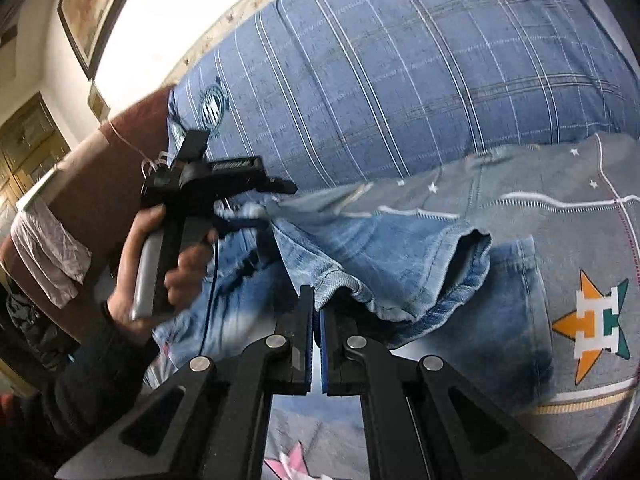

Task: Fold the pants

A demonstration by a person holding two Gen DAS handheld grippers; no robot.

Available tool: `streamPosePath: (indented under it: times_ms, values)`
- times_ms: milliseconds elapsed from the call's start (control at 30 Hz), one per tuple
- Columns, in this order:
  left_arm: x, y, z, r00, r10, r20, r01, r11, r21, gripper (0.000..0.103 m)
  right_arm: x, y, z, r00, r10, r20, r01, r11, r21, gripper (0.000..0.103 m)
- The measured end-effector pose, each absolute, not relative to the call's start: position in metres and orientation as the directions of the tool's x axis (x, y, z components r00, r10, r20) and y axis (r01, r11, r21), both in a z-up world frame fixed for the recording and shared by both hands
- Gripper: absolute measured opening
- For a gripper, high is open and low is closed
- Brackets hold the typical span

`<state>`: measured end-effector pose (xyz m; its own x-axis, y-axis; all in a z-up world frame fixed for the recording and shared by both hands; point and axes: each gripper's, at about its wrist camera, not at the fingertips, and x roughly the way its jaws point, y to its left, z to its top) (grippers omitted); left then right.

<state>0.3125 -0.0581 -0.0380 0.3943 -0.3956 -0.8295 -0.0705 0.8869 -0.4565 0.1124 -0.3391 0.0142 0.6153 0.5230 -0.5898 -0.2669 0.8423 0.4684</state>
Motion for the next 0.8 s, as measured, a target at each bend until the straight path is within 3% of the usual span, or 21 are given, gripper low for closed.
streamPosePath:
  times_ms: [67,200,300,500,667,800]
  values:
    - [0.315,-0.055,-0.046,0.378,-0.380,-0.844,-0.112,0.886,-0.449,0.055,0.110,-0.339,0.011,0.606,0.515,-0.607,-0.271,0.851,0.451,0.001]
    - [0.310,-0.046,-0.052,0.372,-0.359,-0.856,-0.180,0.877,-0.446,0.015,0.114,-0.348,0.008,0.604,0.511,-0.612,-0.249,0.850,0.464,0.001]
    - [0.302,-0.033,-0.044,0.401,-0.424,-0.812,-0.211,0.820,-0.532,0.008,0.119,-0.358,0.004,0.605,0.506,-0.615,-0.200,0.844,0.498,0.001]
    - [0.284,-0.020,-0.022,0.459,-0.540,-0.705,-0.223,0.698,-0.681,0.006,0.136,-0.396,-0.001,0.656,0.499,-0.567,-0.081,0.793,0.604,0.001]
    - [0.287,-0.022,-0.004,0.513,-0.627,-0.586,-0.188,0.584,-0.790,0.006,0.178,-0.428,0.030,0.724,0.481,-0.494,-0.058,0.757,0.651,0.000]
    - [0.268,-0.016,0.017,0.601,-0.647,-0.469,-0.125,0.503,-0.855,0.006,0.186,-0.429,0.073,0.752,0.468,-0.464,-0.132,0.797,0.590,0.001]
